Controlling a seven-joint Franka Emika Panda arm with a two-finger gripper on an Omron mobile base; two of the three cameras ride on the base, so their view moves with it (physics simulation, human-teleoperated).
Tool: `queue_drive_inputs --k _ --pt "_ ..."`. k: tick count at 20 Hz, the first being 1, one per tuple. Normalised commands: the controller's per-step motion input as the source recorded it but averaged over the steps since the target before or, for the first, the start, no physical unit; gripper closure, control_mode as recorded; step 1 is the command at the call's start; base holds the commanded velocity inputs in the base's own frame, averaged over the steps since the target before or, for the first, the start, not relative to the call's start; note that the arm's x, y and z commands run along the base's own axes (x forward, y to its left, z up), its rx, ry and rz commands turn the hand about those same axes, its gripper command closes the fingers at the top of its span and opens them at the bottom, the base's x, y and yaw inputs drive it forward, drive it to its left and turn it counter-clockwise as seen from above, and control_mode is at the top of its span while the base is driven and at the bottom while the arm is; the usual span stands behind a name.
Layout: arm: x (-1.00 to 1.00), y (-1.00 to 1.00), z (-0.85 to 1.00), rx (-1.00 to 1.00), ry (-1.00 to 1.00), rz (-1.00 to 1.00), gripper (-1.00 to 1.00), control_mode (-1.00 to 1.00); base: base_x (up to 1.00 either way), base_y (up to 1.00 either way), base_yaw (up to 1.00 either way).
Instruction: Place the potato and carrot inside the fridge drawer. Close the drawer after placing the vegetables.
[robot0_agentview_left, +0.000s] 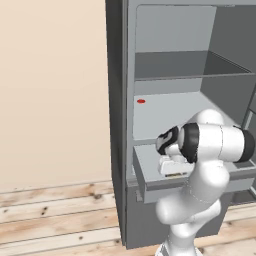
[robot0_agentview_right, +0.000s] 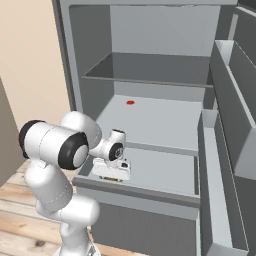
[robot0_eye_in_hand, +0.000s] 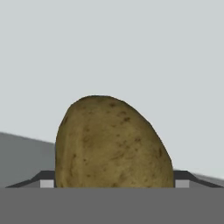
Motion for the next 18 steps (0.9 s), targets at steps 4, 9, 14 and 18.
queue_drive_inputs --k 4,9,14,18 --pt "-0.34 -0.02 0.09 0.0 0.13 0.01 1.0 -1.0 0.0 0.0 0.0" --pt "0.08 -0.1 0.23 0.0 0.2 0.0 1.0 -1.0 0.0 0.0 0.0" --pt "0.92 -0.08 0.07 0.0 0.13 0.01 1.0 -1.0 0.0 0.0 0.0" --pt "0.07 0.0 -0.19 0.0 -0.02 0.0 1.0 -1.0 0.0 0.0 0.0"
